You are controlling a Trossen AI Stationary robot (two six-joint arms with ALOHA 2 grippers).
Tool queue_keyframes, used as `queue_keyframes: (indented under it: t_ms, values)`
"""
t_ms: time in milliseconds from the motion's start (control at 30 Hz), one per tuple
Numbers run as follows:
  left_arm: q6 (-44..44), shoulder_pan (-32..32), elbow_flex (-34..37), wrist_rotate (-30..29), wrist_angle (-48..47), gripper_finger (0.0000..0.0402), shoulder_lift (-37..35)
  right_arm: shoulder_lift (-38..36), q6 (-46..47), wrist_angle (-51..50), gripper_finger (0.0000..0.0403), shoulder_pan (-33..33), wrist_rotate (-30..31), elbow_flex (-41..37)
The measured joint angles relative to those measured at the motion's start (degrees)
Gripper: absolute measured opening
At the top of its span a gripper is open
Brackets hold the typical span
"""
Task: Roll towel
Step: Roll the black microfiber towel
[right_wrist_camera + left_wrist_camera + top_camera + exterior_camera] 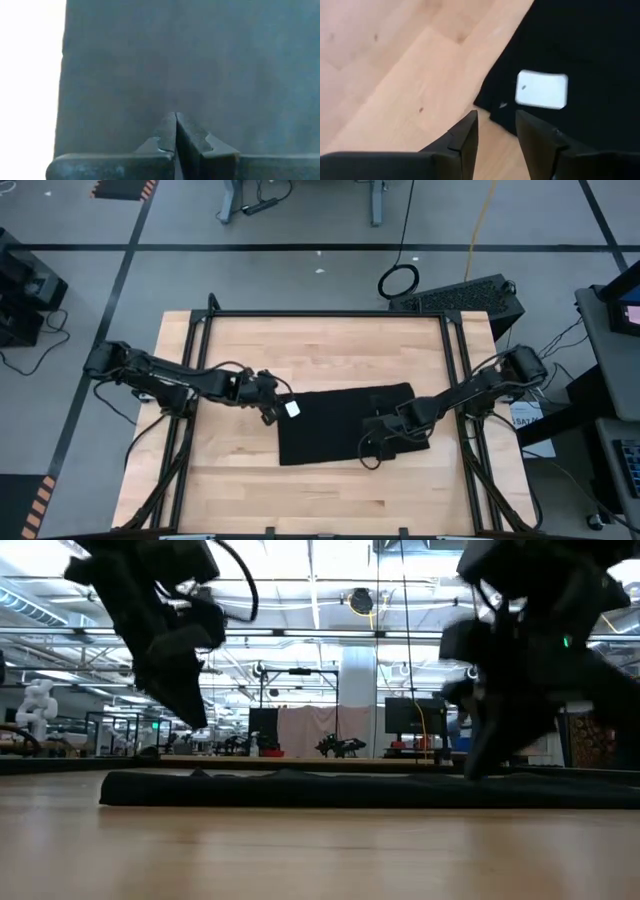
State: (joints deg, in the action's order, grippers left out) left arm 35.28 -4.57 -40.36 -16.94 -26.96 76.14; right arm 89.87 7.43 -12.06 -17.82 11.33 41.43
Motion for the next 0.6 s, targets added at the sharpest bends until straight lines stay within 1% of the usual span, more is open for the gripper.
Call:
queue_keyframes:
  t_ms: [67,167,200,333,467,600]
  values:
    - [-0.85,1.64,0.07,1.91,0.92,0.0149,1.20,-2.45,-1.26,0.73,0.0000,0.12,0.29,0.14]
    - [-1.55,3.40,0.07,6.53,5.08,0.0173,2.94,-5.22,-2.13,0.69,0.0000,0.12,0.38,0.13]
    - [-2.07,3.78,0.07,7.25,5.92,0.0182,3.66,-6.10,-2.13,1.10,0.0000,0.12,0.56,0.13]
    - [-2.62,5.59,0.07,6.71,5.51,0.0207,6.45,-7.96,-2.15,1.21,0.0000,0.06,0.66,0.15]
    - [-2.60,6.96,0.09,7.00,5.03,0.0212,9.15,-8.04,-2.21,1.04,0.0000,0.07,0.66,0.15]
    - [-1.03,7.71,0.09,10.50,5.22,0.0212,10.61,-7.78,-2.51,0.86,0.0000,0.08,0.72,0.20]
